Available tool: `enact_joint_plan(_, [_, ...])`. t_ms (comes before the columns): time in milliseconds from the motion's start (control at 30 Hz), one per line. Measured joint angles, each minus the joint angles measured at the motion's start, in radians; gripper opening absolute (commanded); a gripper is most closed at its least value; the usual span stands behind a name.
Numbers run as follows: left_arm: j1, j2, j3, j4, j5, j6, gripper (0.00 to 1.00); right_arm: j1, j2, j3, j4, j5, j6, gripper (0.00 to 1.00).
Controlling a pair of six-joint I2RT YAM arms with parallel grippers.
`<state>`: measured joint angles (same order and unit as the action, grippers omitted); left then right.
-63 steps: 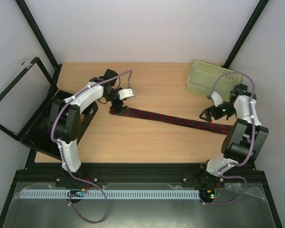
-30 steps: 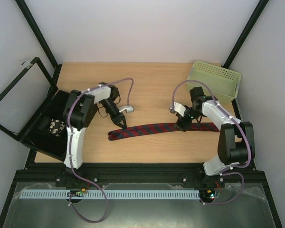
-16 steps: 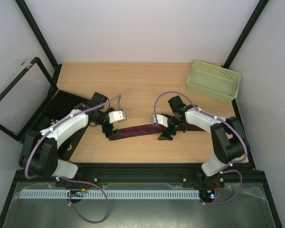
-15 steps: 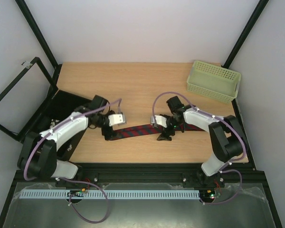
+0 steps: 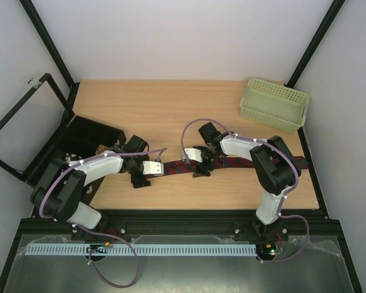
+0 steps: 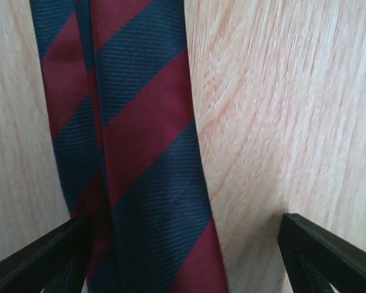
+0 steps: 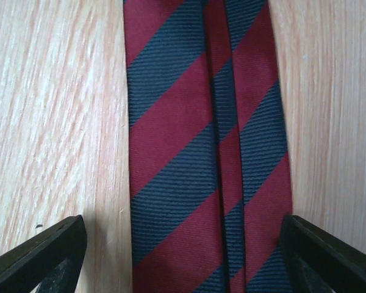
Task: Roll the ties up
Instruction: Smooth out the tie at the center of the board.
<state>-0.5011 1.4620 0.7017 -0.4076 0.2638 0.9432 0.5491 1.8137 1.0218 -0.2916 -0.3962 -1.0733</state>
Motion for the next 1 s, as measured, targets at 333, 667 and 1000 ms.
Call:
enact_joint_plan(333, [0.103,0.162,0.157,-0.037,0.035,0.034,0.31,0.007,0.027,0.048,-0.049,0.015,-0.037,0.43])
enact_joint_plan(667, [0.164,0.252,0.253,-0.186,0.137,0.104,0.35,0.004,0.049,0.131,-0.166,0.018,0.026,0.74])
enact_joint_plan(1000, [0.164,0.253,0.254,-0.241,0.163,0.104,0.47,-0.052,0.050,0.164,-0.214,0.032,0.037,0.75])
